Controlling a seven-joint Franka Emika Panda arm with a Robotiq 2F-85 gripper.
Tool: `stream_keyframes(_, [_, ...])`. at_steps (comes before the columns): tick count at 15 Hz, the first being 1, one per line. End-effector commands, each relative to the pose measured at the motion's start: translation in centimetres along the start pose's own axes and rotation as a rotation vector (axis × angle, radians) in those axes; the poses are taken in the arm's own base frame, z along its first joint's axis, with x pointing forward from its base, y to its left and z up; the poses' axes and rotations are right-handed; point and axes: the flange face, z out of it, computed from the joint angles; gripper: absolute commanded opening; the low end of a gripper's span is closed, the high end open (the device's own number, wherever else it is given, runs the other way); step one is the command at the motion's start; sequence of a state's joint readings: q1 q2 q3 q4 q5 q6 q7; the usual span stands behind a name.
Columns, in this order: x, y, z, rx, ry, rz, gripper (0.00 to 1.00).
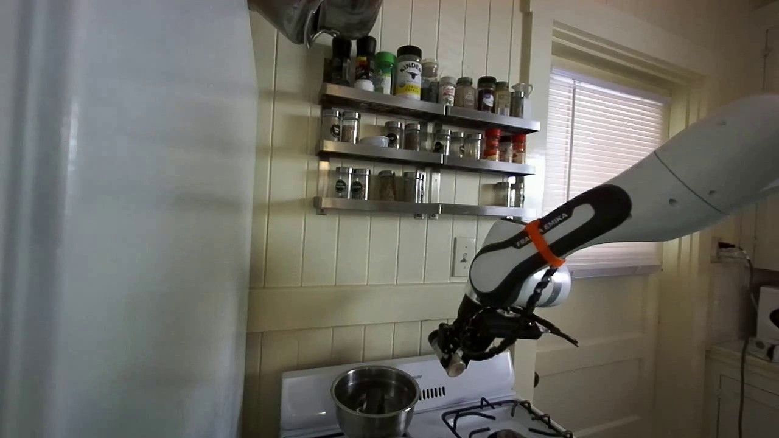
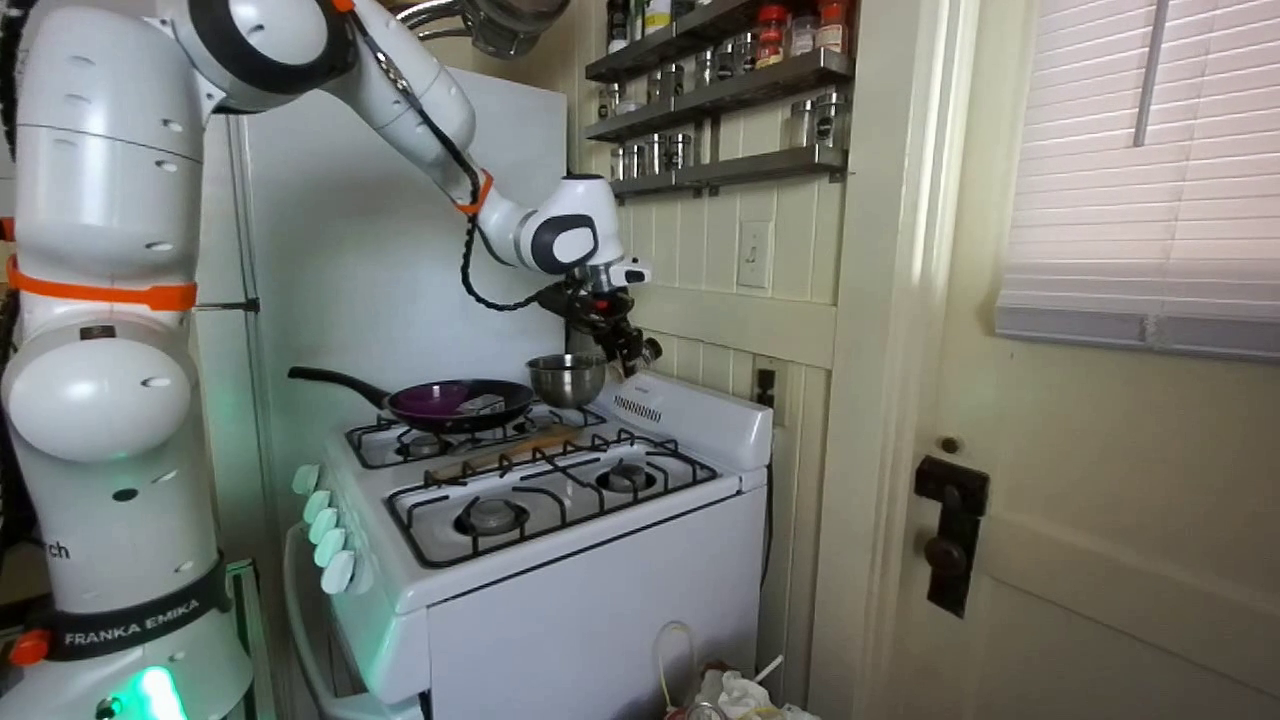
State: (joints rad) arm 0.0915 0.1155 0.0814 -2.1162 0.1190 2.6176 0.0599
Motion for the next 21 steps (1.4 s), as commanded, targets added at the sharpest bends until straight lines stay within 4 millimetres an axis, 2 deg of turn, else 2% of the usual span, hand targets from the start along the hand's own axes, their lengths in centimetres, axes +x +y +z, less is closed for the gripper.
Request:
stream_keyframes(1, [-4.6,-1.5,-4.2,-0.024,0.2,-0.032,0.25])
stream_keyframes(3, [-6.1,-1.6,-6.1,-0.029,0.32,-0.012,0.25])
stream_keyframes(8, [-8.8,1.1,-11.9,-0.122,0.538,0.059,0.25])
stream_keyframes(10, [-9.8,1.3,-14.0,-0.17,0.617,0.094,0.25])
stream_keyframes(12, [-10.4,0.6,-15.8,-0.223,0.7,0.093,0.25])
stream_keyframes(15, [-10.6,-1.0,-16.9,-0.289,0.796,0.073,0.25])
stream_keyframes(19, [-10.7,-2.4,-17.6,-0.407,0.881,0.053,0.25])
stream_keyframes(21, [-10.2,-2.7,-17.2,-0.43,0.853,0.053,0.25])
